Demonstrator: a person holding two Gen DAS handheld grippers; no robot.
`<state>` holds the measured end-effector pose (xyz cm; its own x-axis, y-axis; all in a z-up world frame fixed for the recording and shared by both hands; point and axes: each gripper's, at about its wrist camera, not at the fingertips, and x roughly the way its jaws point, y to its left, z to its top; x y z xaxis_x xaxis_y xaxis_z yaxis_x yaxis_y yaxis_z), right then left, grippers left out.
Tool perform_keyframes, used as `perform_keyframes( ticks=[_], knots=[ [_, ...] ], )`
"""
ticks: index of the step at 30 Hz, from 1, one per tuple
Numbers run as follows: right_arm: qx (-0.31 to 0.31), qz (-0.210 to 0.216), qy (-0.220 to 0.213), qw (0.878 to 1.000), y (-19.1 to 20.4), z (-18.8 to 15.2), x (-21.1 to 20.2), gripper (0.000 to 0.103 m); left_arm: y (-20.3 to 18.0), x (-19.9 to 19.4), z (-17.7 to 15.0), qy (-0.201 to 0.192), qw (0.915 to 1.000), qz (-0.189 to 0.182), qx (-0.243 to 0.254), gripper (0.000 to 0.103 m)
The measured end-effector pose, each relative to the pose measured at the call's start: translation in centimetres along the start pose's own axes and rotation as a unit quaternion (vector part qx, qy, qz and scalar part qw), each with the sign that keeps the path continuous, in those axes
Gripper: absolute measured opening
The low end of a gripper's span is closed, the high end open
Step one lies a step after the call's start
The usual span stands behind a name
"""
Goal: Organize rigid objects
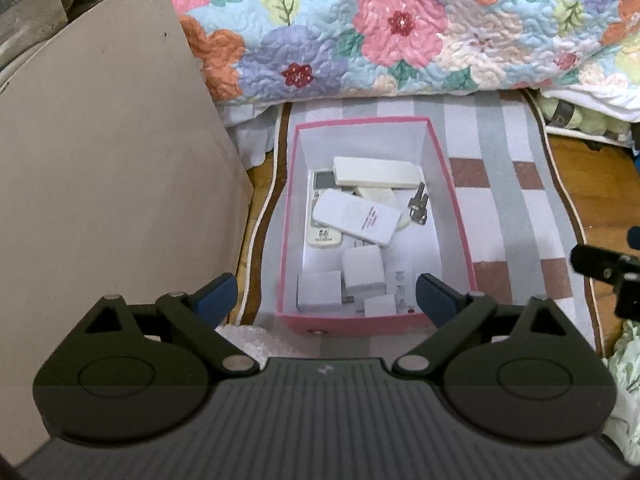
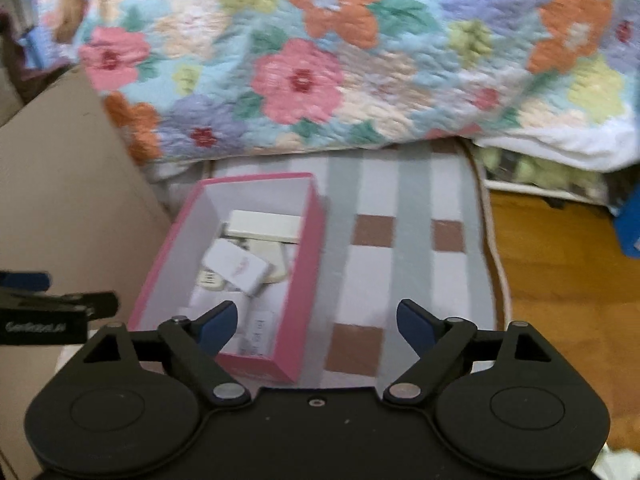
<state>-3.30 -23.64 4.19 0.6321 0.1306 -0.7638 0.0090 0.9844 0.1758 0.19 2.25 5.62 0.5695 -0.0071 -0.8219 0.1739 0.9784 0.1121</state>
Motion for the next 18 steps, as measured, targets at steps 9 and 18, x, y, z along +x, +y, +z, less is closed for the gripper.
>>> perform_keyframes(
  ticks=[9,18],
  knots=[
    [0.006,0.045,0.045,0.998,-0.9,-0.5,0.5,0.091,-0.2,1.2,-0.5,0.041,0.9991,0.004,0.003,0.097],
    [-0.006,0.017,0.056,0.998,-0.7,-0.5,0.7,0.091,-0.2,1.8,-0.8,0.047,0.9989,0.001,0.000,0.097]
  ],
)
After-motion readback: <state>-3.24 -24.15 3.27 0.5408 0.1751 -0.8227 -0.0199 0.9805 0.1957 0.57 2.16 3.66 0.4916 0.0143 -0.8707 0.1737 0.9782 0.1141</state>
